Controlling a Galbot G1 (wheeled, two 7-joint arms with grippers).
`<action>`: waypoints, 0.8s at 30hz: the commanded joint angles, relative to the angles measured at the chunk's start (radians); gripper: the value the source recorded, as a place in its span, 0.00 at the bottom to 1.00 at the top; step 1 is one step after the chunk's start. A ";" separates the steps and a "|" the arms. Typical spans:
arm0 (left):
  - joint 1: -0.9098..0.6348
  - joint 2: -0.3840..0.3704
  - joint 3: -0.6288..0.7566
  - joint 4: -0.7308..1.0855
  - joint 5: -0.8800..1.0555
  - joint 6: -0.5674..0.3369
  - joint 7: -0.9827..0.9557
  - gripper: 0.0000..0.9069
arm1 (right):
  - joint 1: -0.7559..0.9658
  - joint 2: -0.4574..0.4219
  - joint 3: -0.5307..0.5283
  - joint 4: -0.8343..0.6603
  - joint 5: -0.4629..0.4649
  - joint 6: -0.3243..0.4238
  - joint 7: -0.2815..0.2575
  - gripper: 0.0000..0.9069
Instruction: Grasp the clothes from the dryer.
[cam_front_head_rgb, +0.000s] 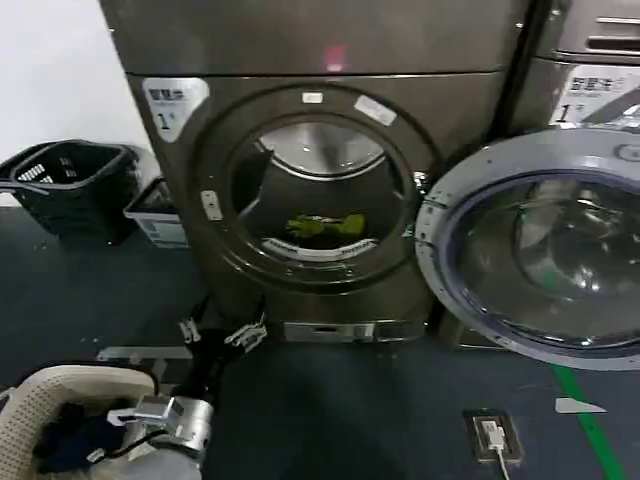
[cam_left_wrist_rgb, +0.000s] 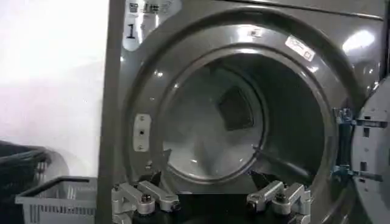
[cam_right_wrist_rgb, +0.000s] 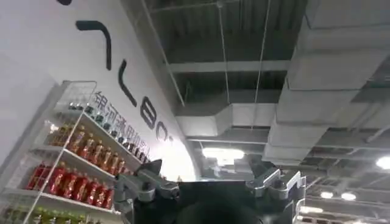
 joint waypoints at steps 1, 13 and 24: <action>0.001 0.000 0.001 0.001 0.001 0.000 0.000 1.00 | 0.001 0.000 0.001 -0.001 0.001 0.004 -0.001 1.00; 0.001 -0.003 0.007 0.002 0.004 0.000 0.001 1.00 | 0.000 0.009 0.007 -0.005 0.002 0.009 -0.002 1.00; -0.002 0.002 0.007 0.003 0.000 -0.001 0.001 1.00 | -0.011 0.015 0.009 -0.012 0.010 0.072 0.020 1.00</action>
